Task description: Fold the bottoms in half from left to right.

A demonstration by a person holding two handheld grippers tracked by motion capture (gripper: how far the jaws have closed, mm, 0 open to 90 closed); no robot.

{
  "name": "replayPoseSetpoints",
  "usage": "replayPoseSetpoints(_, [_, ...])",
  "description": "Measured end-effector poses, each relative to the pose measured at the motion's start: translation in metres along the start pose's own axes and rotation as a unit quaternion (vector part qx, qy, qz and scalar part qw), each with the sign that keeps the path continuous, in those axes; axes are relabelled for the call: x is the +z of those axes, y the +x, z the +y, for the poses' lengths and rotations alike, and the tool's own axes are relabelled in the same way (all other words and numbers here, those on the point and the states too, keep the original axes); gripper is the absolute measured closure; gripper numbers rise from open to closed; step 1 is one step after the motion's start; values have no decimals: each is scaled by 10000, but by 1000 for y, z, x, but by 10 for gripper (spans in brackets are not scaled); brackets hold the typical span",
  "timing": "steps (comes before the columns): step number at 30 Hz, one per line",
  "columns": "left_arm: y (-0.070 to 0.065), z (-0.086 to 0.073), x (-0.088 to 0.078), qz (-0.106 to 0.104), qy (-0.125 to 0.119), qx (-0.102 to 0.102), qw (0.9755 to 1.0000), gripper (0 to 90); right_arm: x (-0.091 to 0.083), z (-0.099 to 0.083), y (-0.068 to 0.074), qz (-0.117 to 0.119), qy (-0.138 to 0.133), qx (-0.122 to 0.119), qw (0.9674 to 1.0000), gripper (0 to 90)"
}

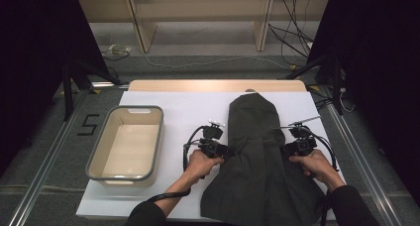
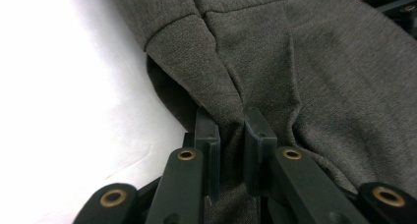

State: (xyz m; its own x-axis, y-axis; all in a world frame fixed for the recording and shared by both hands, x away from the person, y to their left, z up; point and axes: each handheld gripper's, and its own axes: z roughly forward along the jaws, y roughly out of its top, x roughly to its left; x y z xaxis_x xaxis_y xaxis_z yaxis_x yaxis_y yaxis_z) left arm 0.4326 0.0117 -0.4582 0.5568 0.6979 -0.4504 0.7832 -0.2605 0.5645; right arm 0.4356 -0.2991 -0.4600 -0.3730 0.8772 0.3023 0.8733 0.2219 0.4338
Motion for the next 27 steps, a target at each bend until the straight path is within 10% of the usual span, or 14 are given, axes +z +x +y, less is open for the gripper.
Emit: replayPoseSetpoints(27, [63, -14, -78, 192, 88, -191, 9996, 801, 31, 6, 99, 513, -482, 232, 9972, 747])
